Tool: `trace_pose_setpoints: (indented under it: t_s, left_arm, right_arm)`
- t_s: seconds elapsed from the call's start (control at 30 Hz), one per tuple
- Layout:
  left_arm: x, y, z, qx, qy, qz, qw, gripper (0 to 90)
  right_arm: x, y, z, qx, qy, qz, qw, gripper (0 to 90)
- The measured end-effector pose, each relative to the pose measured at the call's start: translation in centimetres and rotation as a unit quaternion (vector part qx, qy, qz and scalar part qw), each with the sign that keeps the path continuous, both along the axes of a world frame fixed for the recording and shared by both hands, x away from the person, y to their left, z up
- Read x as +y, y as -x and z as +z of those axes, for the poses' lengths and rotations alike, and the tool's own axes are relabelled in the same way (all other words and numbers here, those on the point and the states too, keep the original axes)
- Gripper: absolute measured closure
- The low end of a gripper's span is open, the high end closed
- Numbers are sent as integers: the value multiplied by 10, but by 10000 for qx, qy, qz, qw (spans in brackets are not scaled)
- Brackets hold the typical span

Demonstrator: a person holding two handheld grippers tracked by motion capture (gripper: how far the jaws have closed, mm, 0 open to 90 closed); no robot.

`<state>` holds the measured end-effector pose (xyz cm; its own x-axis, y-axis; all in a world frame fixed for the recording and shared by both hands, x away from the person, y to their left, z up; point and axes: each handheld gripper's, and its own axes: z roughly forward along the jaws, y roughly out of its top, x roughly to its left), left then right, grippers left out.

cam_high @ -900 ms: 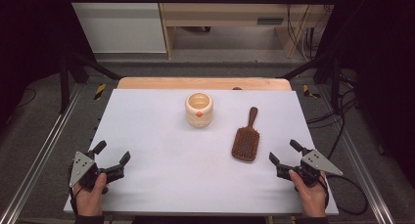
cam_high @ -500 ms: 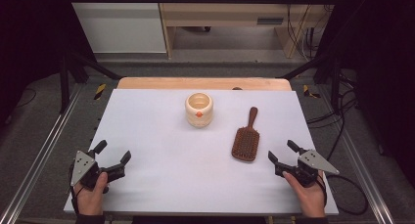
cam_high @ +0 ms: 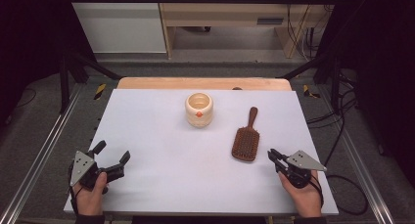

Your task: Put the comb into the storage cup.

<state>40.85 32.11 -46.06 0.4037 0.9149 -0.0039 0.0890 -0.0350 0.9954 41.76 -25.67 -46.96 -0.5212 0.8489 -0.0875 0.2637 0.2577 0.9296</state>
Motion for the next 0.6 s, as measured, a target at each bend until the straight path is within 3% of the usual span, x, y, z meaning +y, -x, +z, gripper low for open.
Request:
trace_pose_setpoints:
  t_s: [0.2,0.4,0.6]
  left_arm:
    - [0,0,0,16,-3,-29,10000,45]
    - [0,0,0,25,-11,-12,10000,45]
    - [1,0,-1,26,-23,-5,10000,45]
  right_arm:
    - [14,-2,0,208,513,79,9984,899]
    - [22,-4,-1,432,791,44,9959,900]
    - [31,-13,-2,812,1150,-20,9900,900]
